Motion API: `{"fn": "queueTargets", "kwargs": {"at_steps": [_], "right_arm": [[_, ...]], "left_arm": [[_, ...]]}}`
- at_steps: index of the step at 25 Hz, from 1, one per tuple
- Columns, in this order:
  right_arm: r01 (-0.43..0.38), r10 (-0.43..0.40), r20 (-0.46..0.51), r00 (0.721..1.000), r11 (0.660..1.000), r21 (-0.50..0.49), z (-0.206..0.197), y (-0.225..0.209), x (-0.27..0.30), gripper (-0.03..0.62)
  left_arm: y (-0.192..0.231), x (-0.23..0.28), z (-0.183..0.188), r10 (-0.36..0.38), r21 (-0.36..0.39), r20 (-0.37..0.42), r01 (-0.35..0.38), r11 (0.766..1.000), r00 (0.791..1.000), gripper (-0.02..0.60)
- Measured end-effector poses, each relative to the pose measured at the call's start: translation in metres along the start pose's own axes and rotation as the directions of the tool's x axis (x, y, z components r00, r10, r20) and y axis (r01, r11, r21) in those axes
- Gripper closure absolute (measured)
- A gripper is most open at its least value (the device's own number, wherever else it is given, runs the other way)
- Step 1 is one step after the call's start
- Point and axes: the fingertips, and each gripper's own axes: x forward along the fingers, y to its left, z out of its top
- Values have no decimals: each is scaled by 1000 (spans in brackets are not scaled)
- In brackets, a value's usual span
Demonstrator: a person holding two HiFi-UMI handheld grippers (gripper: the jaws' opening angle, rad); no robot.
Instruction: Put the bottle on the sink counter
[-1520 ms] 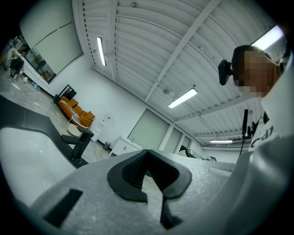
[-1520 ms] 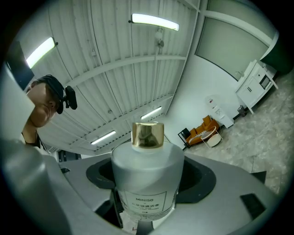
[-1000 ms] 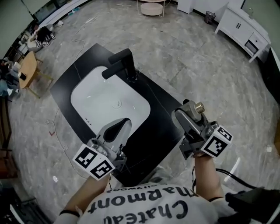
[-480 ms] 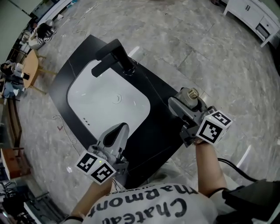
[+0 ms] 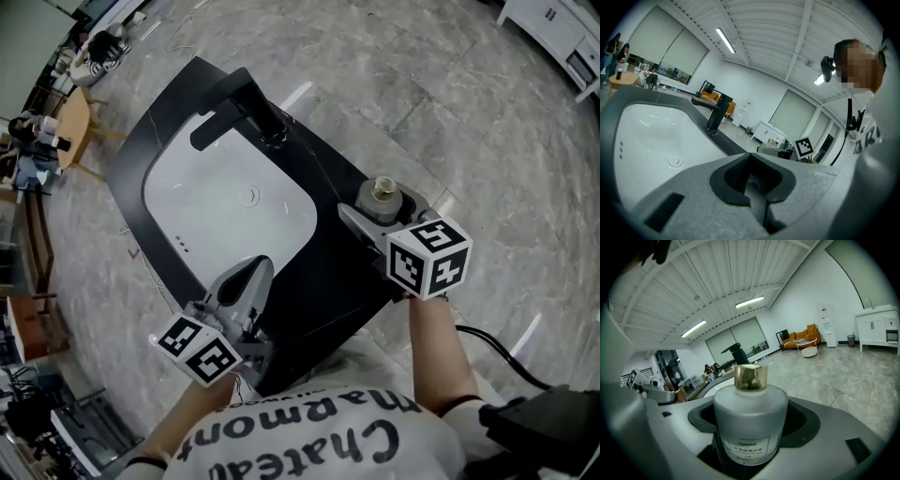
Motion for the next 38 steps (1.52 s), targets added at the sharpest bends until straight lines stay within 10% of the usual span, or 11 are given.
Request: {"fn": "queueTargets", "kwargs": {"at_steps": [27, 38], "right_arm": [[53, -71, -107, 992, 986, -160, -27, 3, 17, 250], [94, -179, -210, 961, 928, -361, -48, 11, 16, 250]], "left_arm": [[-4, 6, 31, -59, 14, 63, 58, 998, 996, 566], [4, -15, 38, -61, -3, 113, 62, 998, 992, 566]]}}
